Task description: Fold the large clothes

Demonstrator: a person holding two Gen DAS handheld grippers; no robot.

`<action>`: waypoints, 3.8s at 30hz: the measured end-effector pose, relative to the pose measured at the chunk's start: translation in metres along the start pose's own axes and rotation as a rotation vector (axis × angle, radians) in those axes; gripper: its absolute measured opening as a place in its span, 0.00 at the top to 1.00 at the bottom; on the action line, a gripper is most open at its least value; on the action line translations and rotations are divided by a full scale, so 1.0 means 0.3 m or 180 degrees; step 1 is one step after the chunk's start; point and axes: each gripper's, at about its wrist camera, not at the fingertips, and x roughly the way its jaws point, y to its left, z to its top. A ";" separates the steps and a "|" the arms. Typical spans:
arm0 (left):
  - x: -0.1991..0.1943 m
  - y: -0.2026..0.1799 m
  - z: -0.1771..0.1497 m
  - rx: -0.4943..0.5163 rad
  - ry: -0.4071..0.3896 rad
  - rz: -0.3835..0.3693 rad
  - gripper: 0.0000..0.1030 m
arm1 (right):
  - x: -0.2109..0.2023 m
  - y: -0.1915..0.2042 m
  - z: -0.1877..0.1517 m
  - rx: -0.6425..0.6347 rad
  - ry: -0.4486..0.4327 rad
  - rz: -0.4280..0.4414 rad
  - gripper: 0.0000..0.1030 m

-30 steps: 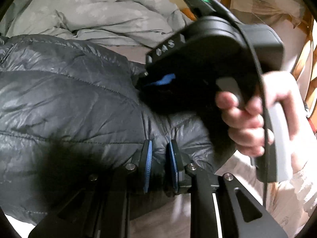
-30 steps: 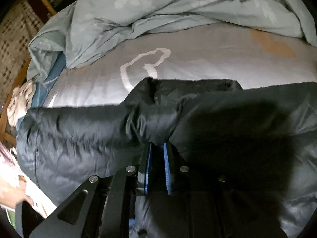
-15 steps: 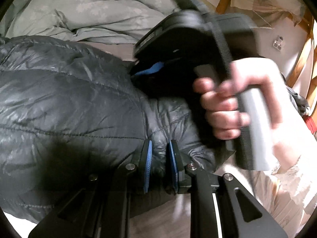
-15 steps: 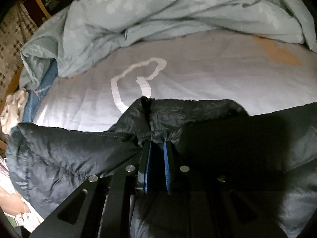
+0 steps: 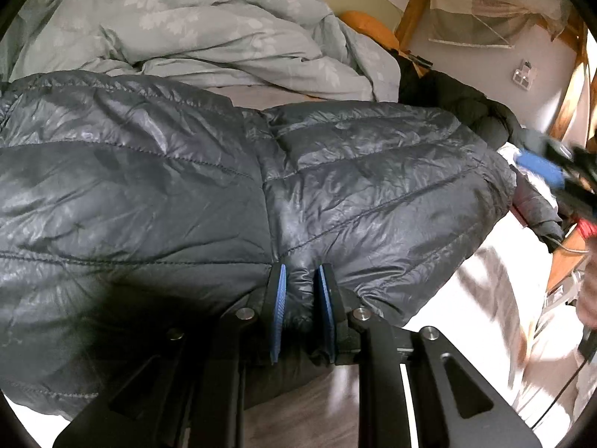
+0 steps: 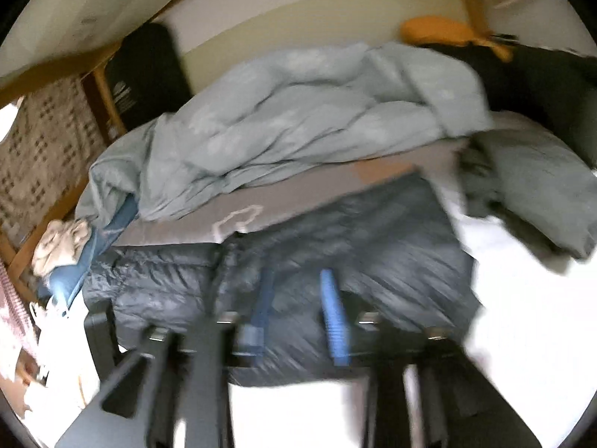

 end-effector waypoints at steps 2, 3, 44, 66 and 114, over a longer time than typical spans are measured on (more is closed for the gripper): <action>-0.005 -0.003 -0.011 0.0023 -0.0004 0.0019 0.82 | -0.041 -0.050 -0.040 0.0066 -0.0116 -0.0111 0.17; -0.003 -0.006 -0.008 0.0029 -0.0009 0.0031 0.82 | -0.056 -0.073 -0.056 0.0114 -0.0176 -0.0168 0.17; -0.269 0.123 0.128 0.0006 0.0205 0.0847 0.77 | -0.210 -0.060 0.228 -0.0442 -0.0600 -0.1297 0.75; -0.658 0.237 0.240 -0.0349 -0.0828 0.0978 0.77 | 0.060 0.799 -0.250 -0.2038 -0.0514 -0.0540 0.70; -0.413 0.039 0.278 0.0085 -0.0903 0.0693 0.90 | 0.117 0.379 -0.115 -0.1095 0.0105 0.0515 0.71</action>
